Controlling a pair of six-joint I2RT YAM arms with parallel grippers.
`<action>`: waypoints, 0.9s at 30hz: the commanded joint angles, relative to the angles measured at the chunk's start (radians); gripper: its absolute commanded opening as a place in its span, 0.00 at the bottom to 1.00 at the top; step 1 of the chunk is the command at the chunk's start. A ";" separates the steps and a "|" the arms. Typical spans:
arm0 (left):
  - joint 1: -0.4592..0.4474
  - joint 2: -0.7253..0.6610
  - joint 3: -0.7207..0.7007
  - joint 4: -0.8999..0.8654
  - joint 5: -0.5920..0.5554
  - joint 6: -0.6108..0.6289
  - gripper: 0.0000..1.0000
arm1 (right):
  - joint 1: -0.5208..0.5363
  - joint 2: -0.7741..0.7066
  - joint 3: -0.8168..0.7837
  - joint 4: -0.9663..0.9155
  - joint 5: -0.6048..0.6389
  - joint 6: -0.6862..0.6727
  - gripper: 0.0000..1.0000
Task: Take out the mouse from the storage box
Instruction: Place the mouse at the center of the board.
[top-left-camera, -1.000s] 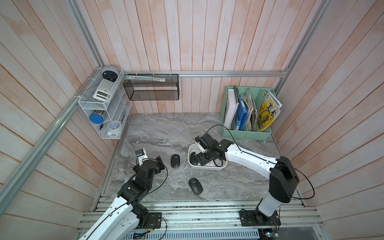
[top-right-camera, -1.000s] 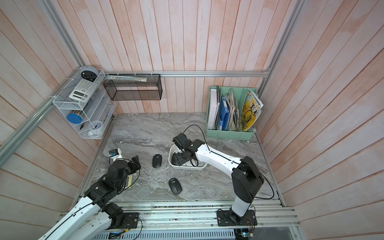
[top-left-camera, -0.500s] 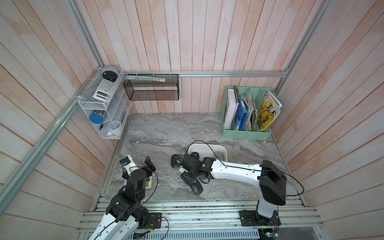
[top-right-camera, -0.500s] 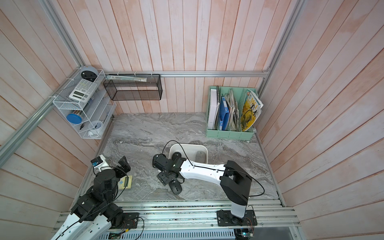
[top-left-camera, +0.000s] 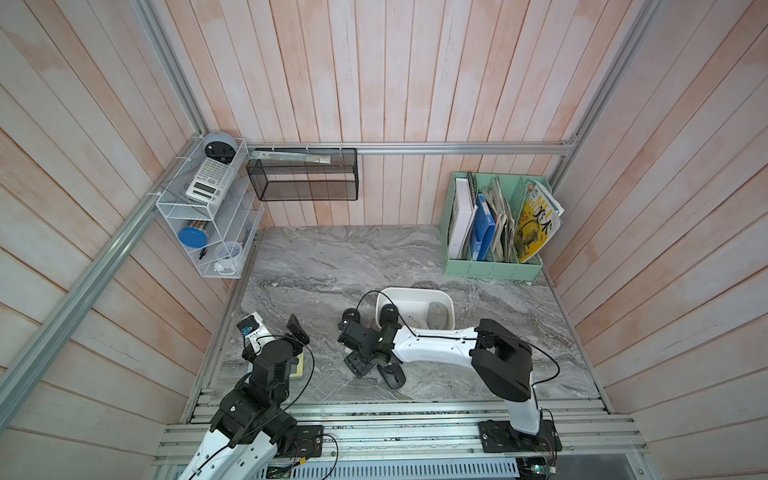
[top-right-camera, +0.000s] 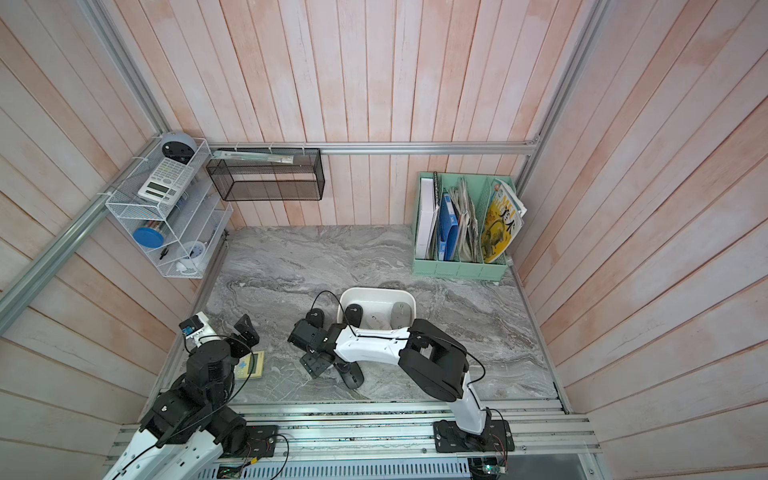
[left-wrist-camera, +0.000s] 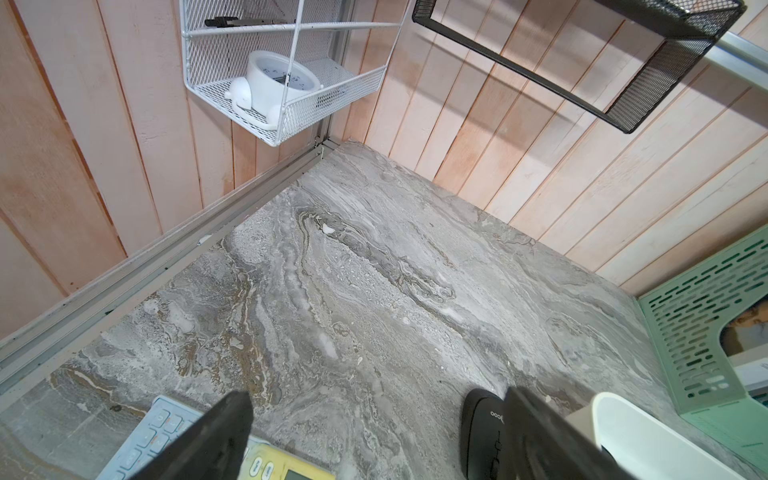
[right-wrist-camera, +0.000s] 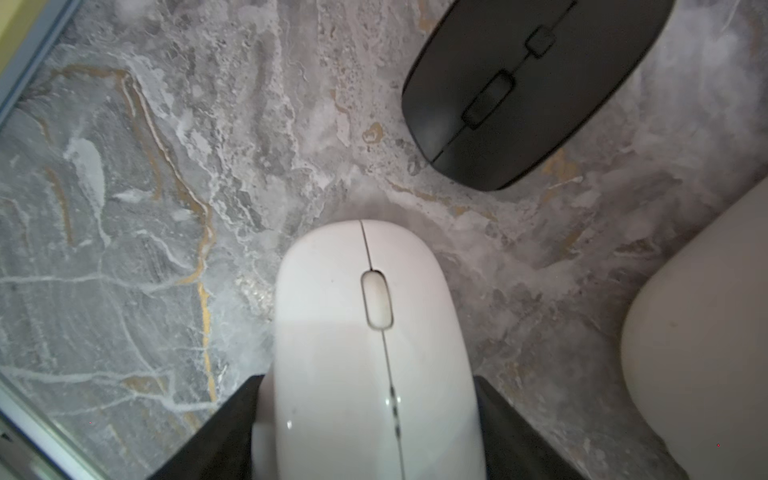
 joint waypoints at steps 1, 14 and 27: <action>0.002 -0.012 -0.011 -0.009 -0.022 -0.006 1.00 | 0.005 0.042 0.036 -0.006 0.049 0.020 0.59; 0.003 -0.011 -0.016 -0.001 -0.016 -0.003 1.00 | 0.008 0.025 0.049 -0.026 0.028 0.012 0.92; 0.002 0.005 -0.018 0.054 0.082 0.027 1.00 | -0.082 -0.326 -0.101 -0.062 0.086 0.039 0.97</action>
